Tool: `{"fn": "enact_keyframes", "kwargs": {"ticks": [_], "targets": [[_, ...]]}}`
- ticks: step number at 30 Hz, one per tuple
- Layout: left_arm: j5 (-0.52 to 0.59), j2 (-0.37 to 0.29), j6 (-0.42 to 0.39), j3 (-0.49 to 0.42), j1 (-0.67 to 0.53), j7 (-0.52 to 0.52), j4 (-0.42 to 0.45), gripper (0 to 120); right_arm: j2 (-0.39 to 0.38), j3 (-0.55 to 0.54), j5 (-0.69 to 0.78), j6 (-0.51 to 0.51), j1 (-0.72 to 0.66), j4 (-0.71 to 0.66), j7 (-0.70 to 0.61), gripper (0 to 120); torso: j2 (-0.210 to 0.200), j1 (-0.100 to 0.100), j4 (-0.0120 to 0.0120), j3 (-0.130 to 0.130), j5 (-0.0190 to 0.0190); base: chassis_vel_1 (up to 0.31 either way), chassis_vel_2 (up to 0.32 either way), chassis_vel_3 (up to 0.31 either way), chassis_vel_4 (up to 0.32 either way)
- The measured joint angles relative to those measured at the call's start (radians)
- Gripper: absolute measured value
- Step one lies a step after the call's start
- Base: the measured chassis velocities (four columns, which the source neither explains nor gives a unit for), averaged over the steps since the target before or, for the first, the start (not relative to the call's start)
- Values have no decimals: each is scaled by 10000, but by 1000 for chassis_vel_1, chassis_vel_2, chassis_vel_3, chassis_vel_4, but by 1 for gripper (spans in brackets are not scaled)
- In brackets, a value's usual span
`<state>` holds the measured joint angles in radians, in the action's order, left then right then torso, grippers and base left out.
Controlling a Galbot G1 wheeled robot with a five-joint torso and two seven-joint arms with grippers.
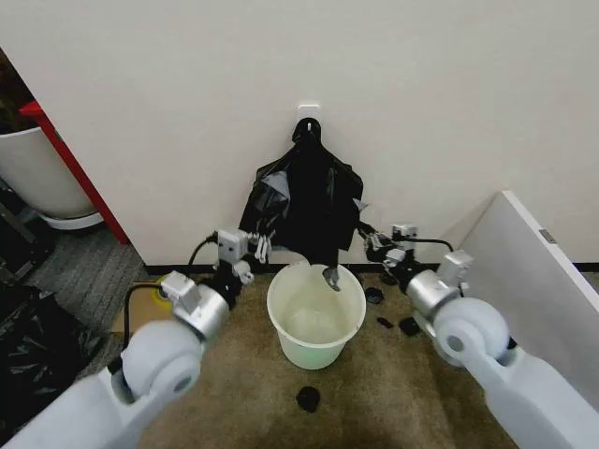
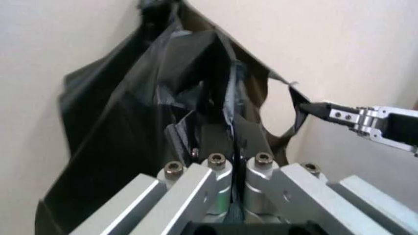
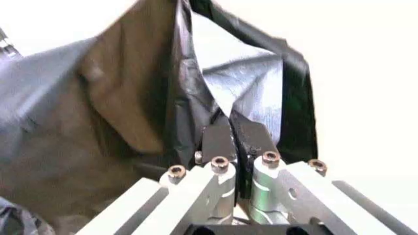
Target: Place the garbage bag over the trash bin.
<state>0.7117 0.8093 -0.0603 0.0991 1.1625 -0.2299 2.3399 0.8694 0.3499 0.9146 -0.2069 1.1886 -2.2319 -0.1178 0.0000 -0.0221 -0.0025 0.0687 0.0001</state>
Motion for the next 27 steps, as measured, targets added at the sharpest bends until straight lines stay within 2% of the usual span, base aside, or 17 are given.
{"fn": "enact_keyframes", "kwargs": {"ticks": [6, 19, 27], "targets": [[518, -174, -38, 69, 520, -70, 1077, 0, -58, 1228, 304, 30, 1511, -1553, 48, 0, 0, 0, 1, 0, 2, 0, 0, 0, 0], [731, -110, -181, 52, 927, -200, 1406, 0, 235, 2185, 818, -130, 2701, -2367, -32, 0, 0, -1, 0, 1, 2, 0, 0, 0, 0], [715, -113, -251, 117, 1839, -214, 1630, 0, 520, 2288, 647, -189, 3673, -2730, -68, 0, 0, 0, -1, 1, 2, 0, 0, 0, 0]]}}
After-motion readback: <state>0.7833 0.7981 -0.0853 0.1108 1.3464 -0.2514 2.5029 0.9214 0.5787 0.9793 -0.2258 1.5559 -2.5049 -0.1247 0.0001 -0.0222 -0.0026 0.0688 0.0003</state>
